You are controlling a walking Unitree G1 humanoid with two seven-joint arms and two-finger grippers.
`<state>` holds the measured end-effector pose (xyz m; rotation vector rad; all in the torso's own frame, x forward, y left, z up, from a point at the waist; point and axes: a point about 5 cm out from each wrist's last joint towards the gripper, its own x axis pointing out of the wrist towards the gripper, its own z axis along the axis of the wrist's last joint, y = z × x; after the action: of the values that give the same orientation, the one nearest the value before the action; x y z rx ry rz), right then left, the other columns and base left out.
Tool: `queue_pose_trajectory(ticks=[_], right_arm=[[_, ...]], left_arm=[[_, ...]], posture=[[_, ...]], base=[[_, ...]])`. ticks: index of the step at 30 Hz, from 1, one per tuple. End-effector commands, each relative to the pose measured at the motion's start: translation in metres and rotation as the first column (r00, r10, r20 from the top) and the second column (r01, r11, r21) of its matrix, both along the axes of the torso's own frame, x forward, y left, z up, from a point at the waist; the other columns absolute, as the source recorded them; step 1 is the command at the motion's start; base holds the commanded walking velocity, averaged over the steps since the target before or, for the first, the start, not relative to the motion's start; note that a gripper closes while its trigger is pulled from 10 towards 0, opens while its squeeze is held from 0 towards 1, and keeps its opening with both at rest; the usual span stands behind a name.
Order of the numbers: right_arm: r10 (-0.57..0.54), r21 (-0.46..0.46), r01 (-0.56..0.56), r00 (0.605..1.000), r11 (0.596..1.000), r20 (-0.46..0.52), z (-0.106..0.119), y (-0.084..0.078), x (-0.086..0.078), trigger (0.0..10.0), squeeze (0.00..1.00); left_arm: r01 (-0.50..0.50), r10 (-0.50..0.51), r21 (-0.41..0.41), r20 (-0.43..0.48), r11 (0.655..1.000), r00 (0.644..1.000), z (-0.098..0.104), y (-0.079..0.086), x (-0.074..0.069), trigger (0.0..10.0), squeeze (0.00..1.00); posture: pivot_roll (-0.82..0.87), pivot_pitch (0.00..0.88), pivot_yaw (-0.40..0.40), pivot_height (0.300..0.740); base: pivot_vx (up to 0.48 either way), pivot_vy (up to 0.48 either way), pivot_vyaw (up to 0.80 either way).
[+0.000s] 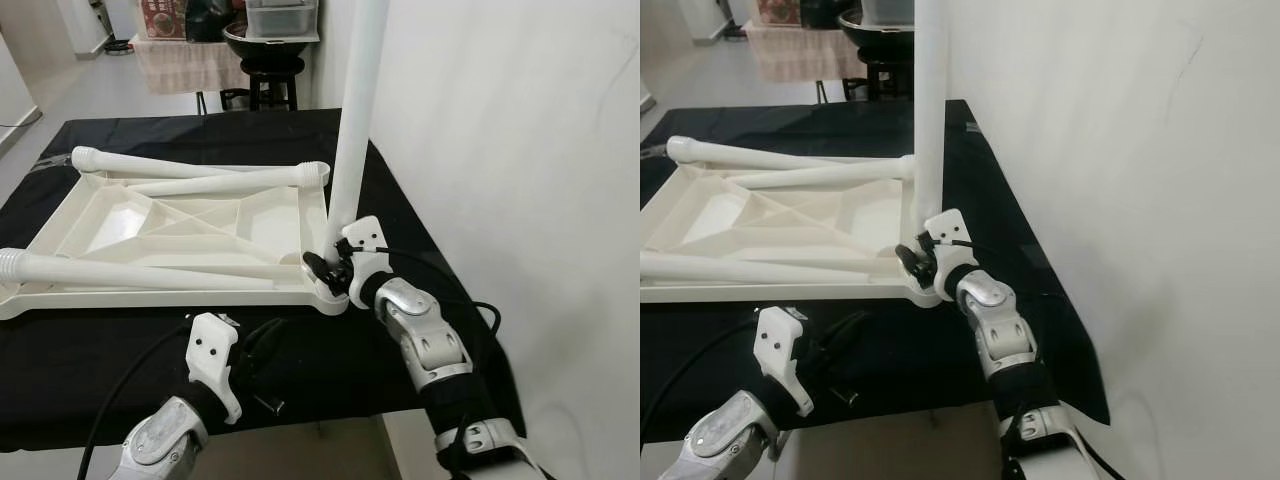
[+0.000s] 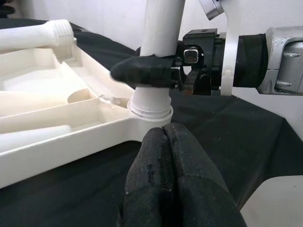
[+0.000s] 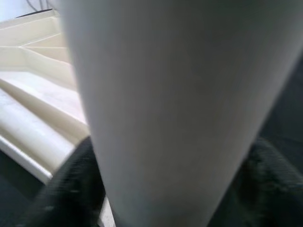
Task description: Building children table
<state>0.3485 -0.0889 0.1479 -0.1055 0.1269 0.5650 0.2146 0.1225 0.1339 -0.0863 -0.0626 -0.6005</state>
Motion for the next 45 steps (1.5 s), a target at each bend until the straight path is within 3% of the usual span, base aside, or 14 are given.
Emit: queue_pose_trajectory(ticks=[1,4,8,9,10,14,19,20,21,35,40,42,43,45], right_arm=[[0.038,0.026,-0.038,0.999,0.999,0.004,0.006,0.001,0.001,10.0,1.0],[0.191,0.077,-0.191,0.982,0.979,0.011,0.018,-0.015,0.017,10.0,1.0],[0.232,0.071,-0.232,0.973,0.97,0.008,0.021,-0.022,0.024,10.0,1.0],[0.251,0.07,-0.25,0.968,0.966,-0.004,0.022,-0.024,0.026,10.0,0.89],[0.299,0.065,-0.298,0.954,0.952,-0.011,0.023,-0.024,0.026,10.0,0.0],[0.479,0.038,-0.478,0.876,0.878,-0.057,0.02,-0.022,0.019,10.0,0.0],[0.496,0.035,-0.495,0.865,0.868,-0.074,0.018,-0.023,0.018,10.0,0.0],[0.502,0.049,-0.5,0.862,0.865,-0.074,0.018,-0.023,0.017,7.5,0.0],[0.516,0.068,-0.512,0.854,0.857,-0.068,0.017,-0.024,0.017,0.0,0.0],[0.505,0.125,-0.497,0.863,0.858,-0.031,0.012,-0.038,0.015,0.0,0.0],[0.263,0.021,-0.262,0.964,0.965,-0.043,-0.002,-0.039,0.012,0.0,0.0],[0.263,0.021,-0.262,0.964,0.965,-0.043,-0.002,-0.039,0.012,0.0,0.0],[-0.07,0.075,0.071,0.997,0.995,-0.02,-0.002,-0.041,0.014,0.0,0.0],[-0.132,0.027,0.132,0.991,0.991,0.029,-0.005,-0.016,-0.013,0.0,0.0]], left_arm=[[0.004,-0.004,-0.001,-0.014,1.0,1.0,-0.001,-0.001,0.001,10.0,0.0],[0.004,-0.004,-0.006,-0.014,1.0,1.0,-0.002,-0.002,0.002,10.0,0.0],[0.004,-0.004,-0.007,-0.014,1.0,1.0,-0.002,-0.002,0.002,10.0,0.0],[0.004,-0.005,-0.007,-0.015,1.0,1.0,-0.002,-0.002,0.002,10.0,0.0],[0.004,-0.005,-0.006,-0.015,1.0,1.0,-0.002,-0.002,0.002,10.0,0.0],[0.005,-0.005,-0.005,-0.016,1.0,1.0,-0.002,-0.003,0.001,10.0,0.0],[0.006,-0.006,-0.005,-0.017,1.0,1.0,-0.002,-0.003,0.001,10.0,0.0],[0.006,-0.006,-0.005,-0.018,1.0,1.0,-0.002,-0.003,0.0,10.0,0.0],[0.006,-0.007,-0.005,-0.018,1.0,1.0,-0.003,-0.003,0.0,10.0,0.0],[0.013,-0.013,-0.002,-0.024,1.0,1.0,-0.004,-0.002,-0.001,10.0,0.0],[0.011,-0.011,0.005,-0.025,1.0,1.0,-0.004,0.0,-0.002,10.0,0.0],[0.011,-0.011,0.005,-0.025,1.0,1.0,-0.004,0.0,-0.002,10.0,0.0],[0.01,-0.01,0.006,-0.025,1.0,1.0,-0.004,0.002,-0.002,10.0,0.0],[0.009,-0.009,0.005,-0.026,1.0,1.0,-0.004,0.004,-0.002,10.0,0.0]], posture=[[0.0,0.057,-0.052,0.74],[0.01,0.053,-0.06,0.74],[0.01,0.051,-0.06,0.74],[0.01,0.05,-0.06,0.74],[0.01,0.05,-0.06,0.74],[0.01,0.047,-0.056,0.74],[0.01,0.047,-0.056,0.74],[0.01,0.047,-0.057,0.74],[0.01,0.046,-0.056,0.74],[0.02,0.037,-0.045,0.74],[0.02,0.043,-0.055,0.74],[0.02,0.043,-0.055,0.74],[0.02,0.048,-0.052,0.74],[-0.01,0.055,-0.038,0.74]], base=[[0.0,0.0,0.0],[0.0,0.0,0.0],[0.0,0.0,0.0],[0.0,0.0,0.0],[0.0,0.0,0.0],[0.0,0.0,0.0],[0.0,0.0,0.0],[0.0,0.0,0.0],[0.0,0.0,0.0],[0.0,0.0,0.0],[0.0,0.0,0.0],[0.0,0.0,0.0],[0.0,0.0,0.0],[0.0,0.0,0.0]])
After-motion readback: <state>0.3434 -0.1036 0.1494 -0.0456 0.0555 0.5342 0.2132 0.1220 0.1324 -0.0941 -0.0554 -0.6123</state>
